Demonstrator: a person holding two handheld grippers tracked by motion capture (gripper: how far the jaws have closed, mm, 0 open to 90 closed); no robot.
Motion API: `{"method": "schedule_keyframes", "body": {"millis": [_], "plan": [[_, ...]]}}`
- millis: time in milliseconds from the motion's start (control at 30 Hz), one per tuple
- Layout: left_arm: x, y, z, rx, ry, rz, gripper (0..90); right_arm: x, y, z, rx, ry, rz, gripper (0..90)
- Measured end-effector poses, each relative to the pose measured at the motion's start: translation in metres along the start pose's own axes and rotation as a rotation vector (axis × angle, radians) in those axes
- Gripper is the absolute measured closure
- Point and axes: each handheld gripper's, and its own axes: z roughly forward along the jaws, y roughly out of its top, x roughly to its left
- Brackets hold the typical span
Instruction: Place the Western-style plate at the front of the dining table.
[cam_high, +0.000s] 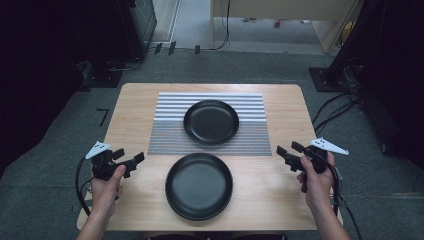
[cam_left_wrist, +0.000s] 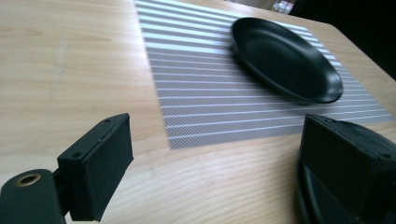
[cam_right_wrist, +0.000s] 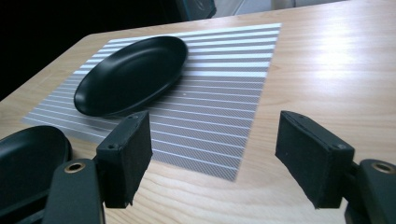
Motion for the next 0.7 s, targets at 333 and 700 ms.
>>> {"method": "schedule_keyframes", "body": {"millis": [333, 700], "plan": [[0.024, -0.018, -0.014, 0.003, 0.059, -0.048, 9.4, -0.023, -0.019, -0.025, -0.003, -0.046, 0.042, 27.0], [0.039, -0.045, -0.018, 0.048, 0.117, -0.072, 9.4, -0.038, -0.037, -0.043, 0.001, -0.089, 0.063, 27.0]]}}
